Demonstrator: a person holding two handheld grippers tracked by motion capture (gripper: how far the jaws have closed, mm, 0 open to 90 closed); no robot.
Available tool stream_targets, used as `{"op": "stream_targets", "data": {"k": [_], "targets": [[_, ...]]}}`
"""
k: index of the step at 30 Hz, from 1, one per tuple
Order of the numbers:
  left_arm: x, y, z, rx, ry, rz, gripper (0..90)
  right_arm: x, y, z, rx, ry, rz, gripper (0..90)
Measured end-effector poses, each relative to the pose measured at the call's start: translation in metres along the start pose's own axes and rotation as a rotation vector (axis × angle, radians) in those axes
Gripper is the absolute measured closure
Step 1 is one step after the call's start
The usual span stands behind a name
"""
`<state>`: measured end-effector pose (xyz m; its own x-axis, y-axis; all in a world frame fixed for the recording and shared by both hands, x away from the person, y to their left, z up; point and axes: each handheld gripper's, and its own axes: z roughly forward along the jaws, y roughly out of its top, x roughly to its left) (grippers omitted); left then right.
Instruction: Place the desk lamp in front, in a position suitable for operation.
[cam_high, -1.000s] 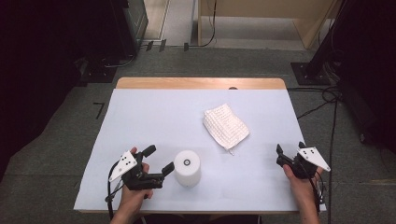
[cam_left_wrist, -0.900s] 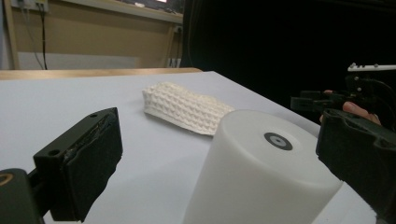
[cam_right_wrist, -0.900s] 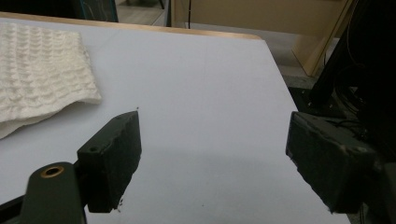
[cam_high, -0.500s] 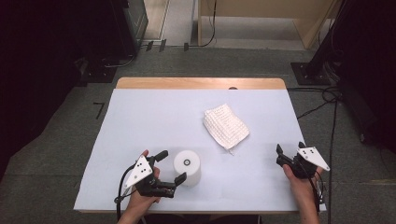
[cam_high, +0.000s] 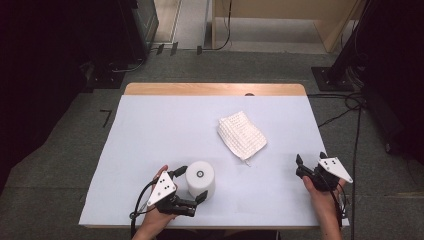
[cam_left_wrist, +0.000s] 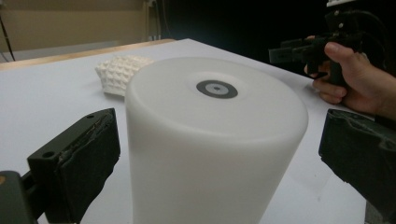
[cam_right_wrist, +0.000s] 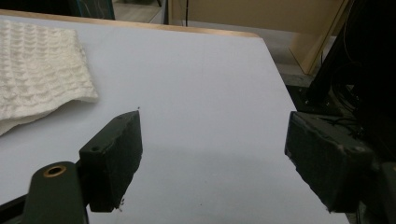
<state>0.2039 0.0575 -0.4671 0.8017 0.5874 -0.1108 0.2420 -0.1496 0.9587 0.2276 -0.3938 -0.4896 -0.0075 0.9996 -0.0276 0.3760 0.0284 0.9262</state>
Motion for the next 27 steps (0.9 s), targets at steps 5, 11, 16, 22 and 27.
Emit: {"op": "stream_targets", "data": {"k": [5, 11, 16, 22, 27], "targets": [[-0.001, -0.005, 0.006, 0.054, 0.013, 0.021, 0.0, 0.0, 0.0, 0.001, 0.004, -0.003, -0.001, 19.6], [0.0, -0.01, 0.012, 0.091, 0.01, 0.007, 0.0, 0.001, 0.0, 0.001, 0.006, -0.007, -0.006, 19.8], [-0.001, -0.012, 0.016, 0.11, 0.031, 0.017, 0.0, 0.001, 0.0, 0.002, 0.011, -0.008, -0.008, 19.8], [-0.002, -0.011, 0.021, 0.137, 0.088, 0.022, 0.0, 0.001, 0.0, 0.002, 0.014, -0.012, -0.011, 20.0], [-0.002, -0.01, 0.023, 0.14, 0.096, 0.019, 1.0, 0.002, 0.001, 0.003, 0.017, -0.016, -0.018, 20.2]]}}
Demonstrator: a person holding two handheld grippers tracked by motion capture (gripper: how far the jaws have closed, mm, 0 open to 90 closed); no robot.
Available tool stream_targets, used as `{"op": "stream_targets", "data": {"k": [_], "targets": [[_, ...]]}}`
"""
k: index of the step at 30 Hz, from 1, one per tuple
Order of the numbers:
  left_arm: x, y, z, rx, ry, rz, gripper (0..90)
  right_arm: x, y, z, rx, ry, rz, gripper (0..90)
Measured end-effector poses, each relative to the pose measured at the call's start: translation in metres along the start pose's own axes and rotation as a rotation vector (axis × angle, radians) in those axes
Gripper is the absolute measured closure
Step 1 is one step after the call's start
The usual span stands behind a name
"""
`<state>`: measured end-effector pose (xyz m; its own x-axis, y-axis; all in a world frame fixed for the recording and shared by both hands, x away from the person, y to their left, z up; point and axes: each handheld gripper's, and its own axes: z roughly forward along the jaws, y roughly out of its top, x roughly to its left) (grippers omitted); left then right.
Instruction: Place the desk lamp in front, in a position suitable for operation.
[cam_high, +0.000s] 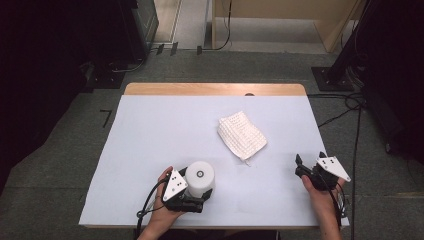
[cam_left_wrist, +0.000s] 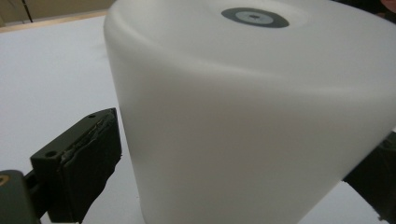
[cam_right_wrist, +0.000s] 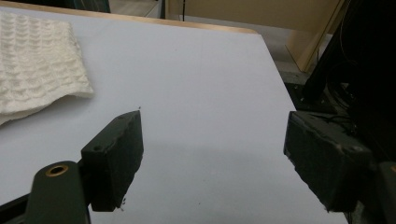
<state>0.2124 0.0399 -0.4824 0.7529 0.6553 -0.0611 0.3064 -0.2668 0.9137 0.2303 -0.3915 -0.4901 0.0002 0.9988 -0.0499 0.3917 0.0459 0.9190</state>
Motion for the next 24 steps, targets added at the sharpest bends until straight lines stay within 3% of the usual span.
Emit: {"op": "stream_targets", "data": {"k": [11, 17, 24], "targets": [[-0.001, 0.0002, 0.0052, -0.007, -0.011, 0.0, 5.5, 0.0004, 0.0006, 0.0017, 0.014, -0.01, -0.004, 20.5], [-0.0001, 0.0013, 0.0022, -0.016, 0.004, -0.006, 7.9, 0.0013, 0.0001, 0.0014, 0.009, -0.009, -0.007, 20.5], [0.0053, 0.0023, -0.0013, -0.014, 0.054, -0.016, 8.4, 0.0018, 0.0004, 0.0003, 0.0, -0.015, -0.009, 20.5]]}}
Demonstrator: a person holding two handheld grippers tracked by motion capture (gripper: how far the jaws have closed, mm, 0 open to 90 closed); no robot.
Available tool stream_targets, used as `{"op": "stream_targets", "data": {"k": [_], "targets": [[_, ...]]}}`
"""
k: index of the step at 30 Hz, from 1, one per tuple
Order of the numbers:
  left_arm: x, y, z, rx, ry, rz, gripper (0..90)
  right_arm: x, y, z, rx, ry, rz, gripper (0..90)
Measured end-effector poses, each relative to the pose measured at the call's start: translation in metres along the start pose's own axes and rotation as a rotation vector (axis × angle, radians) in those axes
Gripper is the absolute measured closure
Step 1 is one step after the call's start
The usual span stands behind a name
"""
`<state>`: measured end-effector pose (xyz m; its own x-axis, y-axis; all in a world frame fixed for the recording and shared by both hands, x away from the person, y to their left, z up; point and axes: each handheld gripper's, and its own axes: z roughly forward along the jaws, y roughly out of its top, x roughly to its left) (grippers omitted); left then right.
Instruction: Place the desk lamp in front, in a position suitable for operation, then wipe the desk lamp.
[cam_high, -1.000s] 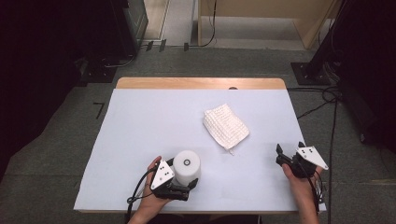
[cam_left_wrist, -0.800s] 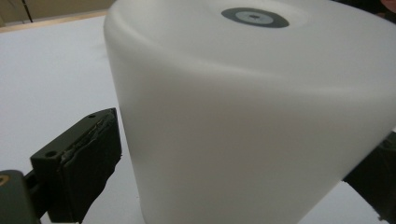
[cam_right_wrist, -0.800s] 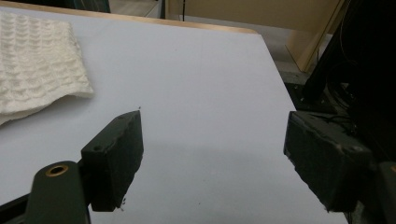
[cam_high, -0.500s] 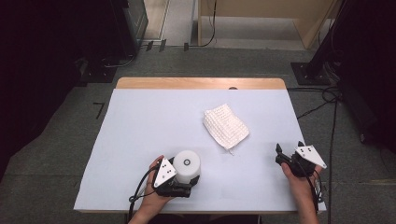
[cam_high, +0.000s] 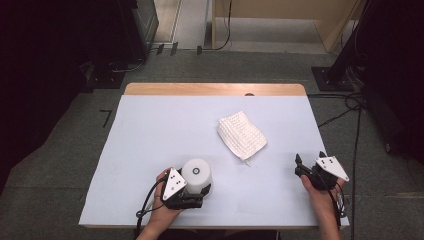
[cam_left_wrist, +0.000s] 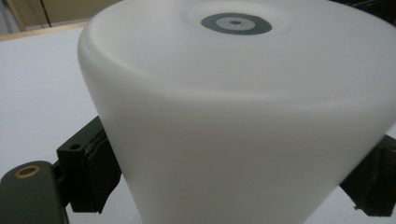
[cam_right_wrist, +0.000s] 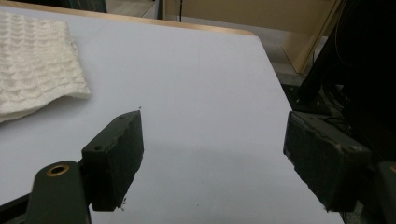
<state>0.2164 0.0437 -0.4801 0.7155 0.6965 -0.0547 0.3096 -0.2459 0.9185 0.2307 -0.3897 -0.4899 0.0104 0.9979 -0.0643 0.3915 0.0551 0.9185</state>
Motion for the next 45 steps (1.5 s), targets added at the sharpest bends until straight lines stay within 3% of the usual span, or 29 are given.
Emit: {"op": "stream_targets", "data": {"k": [7, 11, 13, 18, 23, 27, 31, 34, 37, 40, 42, 45], "targets": [[0.02, 0.003, -0.009, -0.016, 0.06, -0.031, 8.6, 0.004, 0.001, -0.001, -0.03, -0.024, -0.005, 20.9], [0.03, 0.004, -0.014, -0.027, 0.084, -0.042, 8.6, 0.011, 0.002, -0.002, -0.05, -0.004, -0.017, 21.1], [0.042, 0.004, -0.019, -0.033, 0.11, -0.054, 8.6, 0.015, 0.002, -0.005, -0.094, -0.001, -0.025, 22.6], [0.053, 0.002, -0.023, -0.027, 0.139, -0.062, 8.6, 0.023, 0.006, -0.006, -0.1, 0.05, 0.011, 24.1], [0.062, -0.005, -0.026, -0.024, 0.213, -0.052, 8.5, 0.038, 0.011, -0.003, -0.079, 0.103, 0.004, 25.9], [0.061, -0.008, -0.026, -0.042, 0.189, -0.048, 8.5, 0.051, 0.018, 0.0, -0.093, 0.149, 0.002, 28.1], [0.061, -0.011, -0.025, -0.044, 0.168, -0.062, 8.5, 0.065, 0.024, 0.002, -0.13, 0.136, -0.032, 32.8], [0.06, -0.011, -0.024, -0.042, 0.164, -0.045, 8.5, 0.07, 0.03, 0.005, -0.114, 0.149, 0.01, 35.1], [0.062, -0.011, -0.025, -0.05, 0.157, -0.059, 8.5, 0.076, 0.037, 0.01, -0.065, 0.157, 0.017, 31.8], [0.064, -0.012, -0.026, -0.057, 0.147, -0.075, 8.5, 0.081, 0.045, 0.016, -0.063, 0.155, 0.03, 28.1], [0.064, -0.012, -0.026, -0.057, 0.148, -0.076, 8.5, 0.084, 0.052, 0.021, -0.056, 0.179, 0.041, 24.4], [0.063, -0.012, -0.025, -0.057, 0.15, -0.072, 8.5, 0.092, 0.063, 0.027, -0.056, 0.223, 0.009, 17.5]]}}
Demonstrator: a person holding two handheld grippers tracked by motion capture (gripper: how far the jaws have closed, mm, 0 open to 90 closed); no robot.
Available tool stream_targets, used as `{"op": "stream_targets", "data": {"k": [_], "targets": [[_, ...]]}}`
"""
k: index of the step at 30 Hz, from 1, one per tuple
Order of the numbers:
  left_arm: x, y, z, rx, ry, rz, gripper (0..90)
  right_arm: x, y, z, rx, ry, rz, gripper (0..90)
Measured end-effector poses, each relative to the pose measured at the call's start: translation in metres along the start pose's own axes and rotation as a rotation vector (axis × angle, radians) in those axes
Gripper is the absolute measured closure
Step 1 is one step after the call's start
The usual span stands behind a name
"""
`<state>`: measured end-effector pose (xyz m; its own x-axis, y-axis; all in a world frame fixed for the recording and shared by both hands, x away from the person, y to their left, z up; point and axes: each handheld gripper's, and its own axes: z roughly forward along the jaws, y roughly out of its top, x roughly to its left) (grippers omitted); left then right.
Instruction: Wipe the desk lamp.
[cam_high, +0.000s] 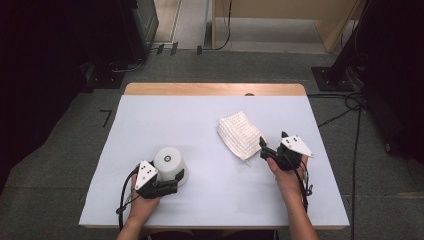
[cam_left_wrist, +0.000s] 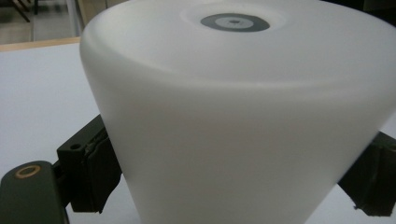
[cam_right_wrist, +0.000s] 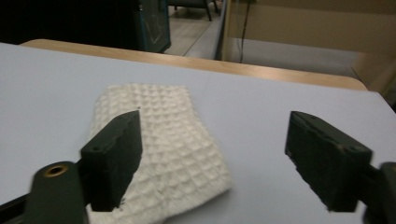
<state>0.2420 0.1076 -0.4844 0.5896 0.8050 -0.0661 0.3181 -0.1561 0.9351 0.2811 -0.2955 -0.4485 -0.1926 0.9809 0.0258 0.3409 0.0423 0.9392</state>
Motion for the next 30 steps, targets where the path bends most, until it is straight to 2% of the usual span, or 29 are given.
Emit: {"op": "stream_targets", "data": {"k": [2, 5, 8, 10, 15, 20, 23, 26, 28, 30], "targets": [[0.0, 0.0, 0.0, -0.001, -0.002, -0.003, 8.5, 0.005, 0.006, 0.005, 0.003, 0.032, -0.03, 13.5], [0.003, 0.0, -0.001, -0.004, -0.011, -0.019, 8.5, 0.012, 0.011, 0.014, 0.031, 0.067, -0.029, 13.0], [0.004, 0.0, 0.0, -0.011, -0.012, -0.034, 8.5, 0.02, 0.012, 0.024, 0.047, 0.071, -0.047, 13.2], [0.004, 0.0, 0.0, -0.008, -0.012, -0.029, 8.5, 0.023, 0.012, 0.033, 0.075, 0.075, -0.054, 13.1], [0.004, 0.0, 0.0, -0.008, -0.012, -0.029, 8.5, 0.029, 0.008, 0.05, 0.118, 0.111, -0.02, 13.2], [0.006, 0.0, 0.0, -0.014, -0.021, -0.047, 8.5, 0.035, 0.001, 0.066, 0.158, 0.144, -0.016, 13.7], [0.005, 0.0, 0.0, -0.01, -0.018, -0.04, 8.5, 0.036, -0.005, 0.075, 0.191, 0.15, -0.004, 14.3], [0.004, 0.0, 0.001, -0.011, -0.015, -0.034, 8.5, 0.036, -0.013, 0.083, 0.222, 0.149, -0.023, 14.8], [0.004, 0.0, 0.001, -0.011, -0.014, -0.034, 8.5, 0.036, -0.014, 0.086, 0.242, 0.142, -0.011, 14.8], [0.004, 0.0, 0.001, -0.011, -0.016, -0.036, 8.5, 0.034, -0.013, 0.086, 0.235, 0.144, 0.003, 14.7]]}}
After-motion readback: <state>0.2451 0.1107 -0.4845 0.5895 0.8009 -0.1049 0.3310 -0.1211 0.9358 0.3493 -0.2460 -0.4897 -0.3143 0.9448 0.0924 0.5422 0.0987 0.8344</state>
